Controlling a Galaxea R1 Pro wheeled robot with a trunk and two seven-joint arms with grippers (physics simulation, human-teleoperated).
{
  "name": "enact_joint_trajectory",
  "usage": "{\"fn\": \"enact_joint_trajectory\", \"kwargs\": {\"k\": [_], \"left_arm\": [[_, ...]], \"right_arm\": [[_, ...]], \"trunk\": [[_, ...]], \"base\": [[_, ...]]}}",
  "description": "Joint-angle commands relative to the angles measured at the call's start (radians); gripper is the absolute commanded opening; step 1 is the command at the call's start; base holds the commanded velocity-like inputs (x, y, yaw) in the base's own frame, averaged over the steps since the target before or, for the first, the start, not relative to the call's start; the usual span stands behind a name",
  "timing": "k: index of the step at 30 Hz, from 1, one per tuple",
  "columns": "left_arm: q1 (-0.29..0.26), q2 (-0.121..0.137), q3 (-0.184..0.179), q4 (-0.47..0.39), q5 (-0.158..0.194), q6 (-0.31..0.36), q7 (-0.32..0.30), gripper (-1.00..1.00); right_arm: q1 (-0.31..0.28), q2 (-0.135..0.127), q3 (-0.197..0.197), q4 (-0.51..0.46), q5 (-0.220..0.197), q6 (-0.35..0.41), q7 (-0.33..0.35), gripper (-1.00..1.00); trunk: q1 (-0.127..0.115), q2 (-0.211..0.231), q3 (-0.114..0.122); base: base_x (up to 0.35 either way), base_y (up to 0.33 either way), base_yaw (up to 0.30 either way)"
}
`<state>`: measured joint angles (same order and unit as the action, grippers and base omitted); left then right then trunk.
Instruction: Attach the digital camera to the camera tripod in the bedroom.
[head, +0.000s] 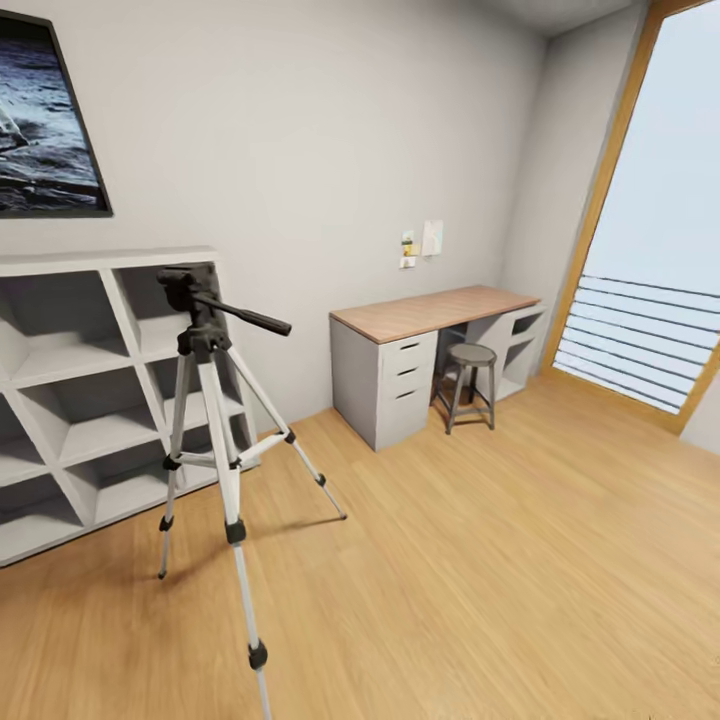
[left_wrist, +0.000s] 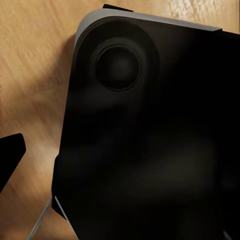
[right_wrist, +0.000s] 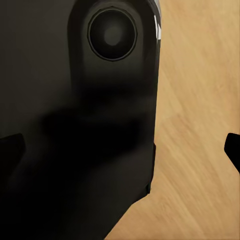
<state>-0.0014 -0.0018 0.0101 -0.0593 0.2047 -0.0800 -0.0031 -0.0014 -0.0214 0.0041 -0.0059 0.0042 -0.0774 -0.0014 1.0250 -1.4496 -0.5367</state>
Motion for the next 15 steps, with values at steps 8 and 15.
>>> {"fn": "enact_joint_trajectory", "kwargs": {"k": [8, 15], "left_arm": [[0.0, 0.0, -0.001, 0.001, 0.007, -0.002, -0.001, 1.0], [0.0, -0.001, -0.001, 0.001, 0.007, -0.003, -0.001, 1.0]], "right_arm": [[0.0, 0.0, 0.0, 0.0, 0.0, -0.002, 0.0, 1.0], [0.0, 0.0, 0.0, 0.0, 0.0, -0.002, 0.0, 1.0]], "trunk": [[0.0, 0.0, -0.001], [0.0, 0.0, -0.001]], "base": [[0.0, 0.0, -0.243], [0.0, 0.0, -0.243]]}}
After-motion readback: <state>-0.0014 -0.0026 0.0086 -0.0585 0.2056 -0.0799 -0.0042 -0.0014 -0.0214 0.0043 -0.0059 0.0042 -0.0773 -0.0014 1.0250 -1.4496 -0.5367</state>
